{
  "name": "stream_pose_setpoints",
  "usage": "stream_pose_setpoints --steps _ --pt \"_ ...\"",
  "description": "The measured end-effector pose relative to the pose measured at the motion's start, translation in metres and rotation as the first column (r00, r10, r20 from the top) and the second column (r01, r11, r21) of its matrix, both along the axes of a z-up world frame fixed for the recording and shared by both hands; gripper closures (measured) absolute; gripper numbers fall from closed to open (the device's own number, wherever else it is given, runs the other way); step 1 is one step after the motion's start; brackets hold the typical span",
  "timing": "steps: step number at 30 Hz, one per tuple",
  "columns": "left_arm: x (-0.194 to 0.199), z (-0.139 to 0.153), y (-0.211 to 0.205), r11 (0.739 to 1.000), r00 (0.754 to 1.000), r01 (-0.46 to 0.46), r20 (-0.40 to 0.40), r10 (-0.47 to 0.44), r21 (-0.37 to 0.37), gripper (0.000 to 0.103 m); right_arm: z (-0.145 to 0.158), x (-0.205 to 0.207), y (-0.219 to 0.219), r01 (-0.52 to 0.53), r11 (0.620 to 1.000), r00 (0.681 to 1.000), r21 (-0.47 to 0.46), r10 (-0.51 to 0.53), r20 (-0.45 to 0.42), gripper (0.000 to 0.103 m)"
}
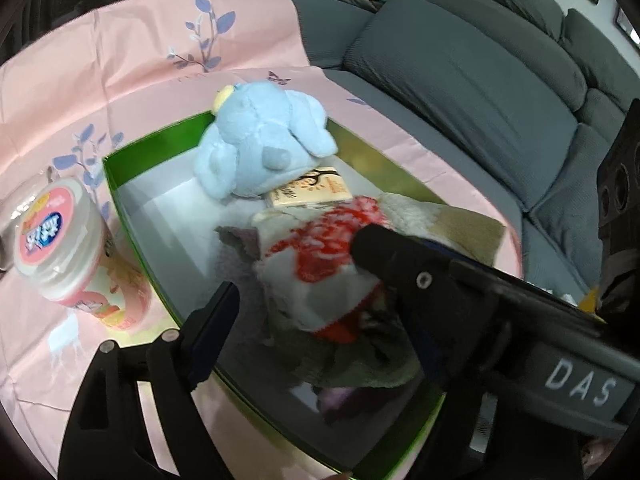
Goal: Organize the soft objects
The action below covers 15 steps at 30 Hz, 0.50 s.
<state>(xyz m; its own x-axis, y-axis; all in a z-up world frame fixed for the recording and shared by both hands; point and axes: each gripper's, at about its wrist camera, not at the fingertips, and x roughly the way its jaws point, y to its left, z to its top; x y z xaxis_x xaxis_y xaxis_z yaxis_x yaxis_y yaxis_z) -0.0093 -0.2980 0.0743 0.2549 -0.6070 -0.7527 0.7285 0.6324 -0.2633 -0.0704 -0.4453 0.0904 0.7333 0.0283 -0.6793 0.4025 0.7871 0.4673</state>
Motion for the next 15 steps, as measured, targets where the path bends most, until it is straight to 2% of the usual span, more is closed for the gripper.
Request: stream_pose_setpoints --steps 3,4,5,7,9,11,15 --pt "-0.002 0.004 0.006 0.999 0.999 -0.006 -0.031 0.005 -0.036 0.021 0.008 -0.008 0.0 0.012 1.0 1.0 -0.007 -0.012 0.007 0.044" --pt "-0.002 0.006 0.009 0.999 0.999 -0.01 -0.04 0.008 -0.045 0.02 0.01 -0.01 0.0 0.017 1.0 1.0 -0.011 -0.017 0.014 0.041" --pt "-0.003 0.009 0.011 0.999 0.999 -0.012 -0.046 0.01 -0.048 0.018 0.014 -0.014 0.0 0.025 1.0 0.999 -0.017 -0.025 0.023 0.033" --pt "-0.006 0.014 0.017 0.998 0.998 -0.013 -0.058 0.009 -0.058 0.006 0.02 -0.019 0.0 0.036 0.999 0.998 -0.025 -0.034 0.046 0.026" --pt "-0.012 0.022 0.026 0.996 0.998 -0.016 -0.061 0.01 -0.088 0.001 0.027 -0.025 0.001 0.039 0.999 0.997 -0.032 -0.037 0.068 0.022" --pt "-0.016 0.028 0.032 0.994 0.998 -0.027 -0.057 0.021 -0.103 0.001 0.033 -0.029 0.003 0.048 0.998 0.996 -0.05 -0.044 0.083 0.017" --pt "-0.022 0.039 0.045 0.994 0.998 -0.054 -0.046 0.049 -0.097 0.001 0.043 -0.035 0.01 0.085 0.989 0.994 -0.124 -0.076 0.076 0.017"
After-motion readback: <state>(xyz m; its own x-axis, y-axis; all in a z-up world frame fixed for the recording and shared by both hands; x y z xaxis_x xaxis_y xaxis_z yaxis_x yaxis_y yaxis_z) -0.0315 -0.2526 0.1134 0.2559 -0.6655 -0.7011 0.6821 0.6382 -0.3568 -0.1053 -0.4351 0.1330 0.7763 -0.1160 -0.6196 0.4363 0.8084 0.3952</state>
